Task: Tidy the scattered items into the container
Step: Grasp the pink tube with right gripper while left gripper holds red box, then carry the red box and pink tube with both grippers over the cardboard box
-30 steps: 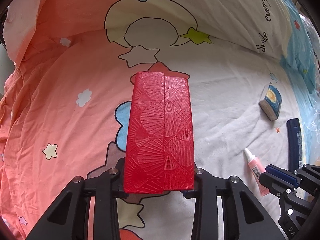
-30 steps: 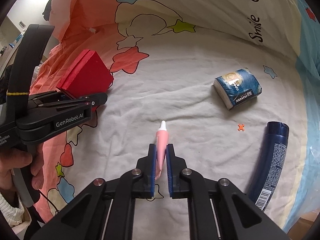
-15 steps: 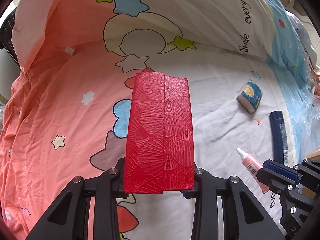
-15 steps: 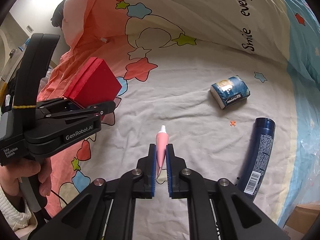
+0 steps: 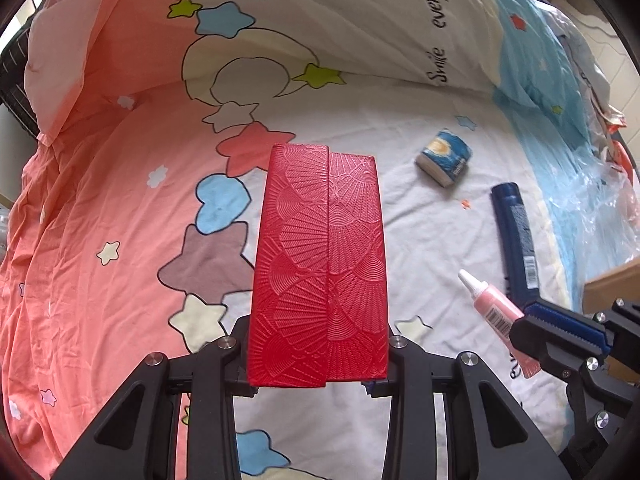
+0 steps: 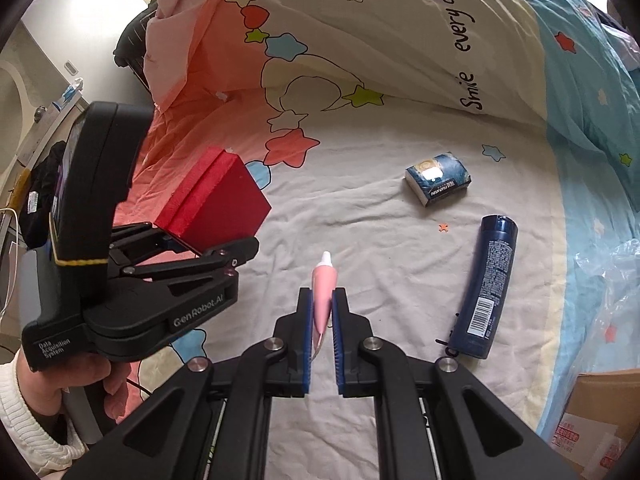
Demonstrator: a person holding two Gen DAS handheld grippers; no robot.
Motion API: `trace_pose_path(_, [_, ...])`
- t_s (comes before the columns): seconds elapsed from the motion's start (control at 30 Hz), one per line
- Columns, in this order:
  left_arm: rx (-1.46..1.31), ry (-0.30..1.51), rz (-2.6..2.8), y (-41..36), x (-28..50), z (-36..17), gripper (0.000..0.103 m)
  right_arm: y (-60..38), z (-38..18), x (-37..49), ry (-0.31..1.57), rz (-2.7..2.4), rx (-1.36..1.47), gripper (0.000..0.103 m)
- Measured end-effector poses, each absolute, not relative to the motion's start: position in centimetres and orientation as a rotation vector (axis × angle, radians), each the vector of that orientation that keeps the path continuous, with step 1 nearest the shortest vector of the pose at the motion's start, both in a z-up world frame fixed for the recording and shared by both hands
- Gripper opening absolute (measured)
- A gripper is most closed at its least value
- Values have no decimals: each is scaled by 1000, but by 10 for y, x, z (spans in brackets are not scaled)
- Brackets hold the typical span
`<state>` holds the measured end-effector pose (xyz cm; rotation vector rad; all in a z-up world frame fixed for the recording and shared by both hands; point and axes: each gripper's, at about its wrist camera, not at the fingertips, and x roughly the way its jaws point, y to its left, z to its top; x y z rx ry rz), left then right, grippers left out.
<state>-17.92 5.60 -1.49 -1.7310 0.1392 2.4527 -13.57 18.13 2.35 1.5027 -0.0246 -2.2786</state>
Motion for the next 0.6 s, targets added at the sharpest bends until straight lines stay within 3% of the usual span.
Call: trace_pose_path(0.6, [-1554,199,2470,116,-130,60,35,240,105,-77,35,-2479,1373,9])
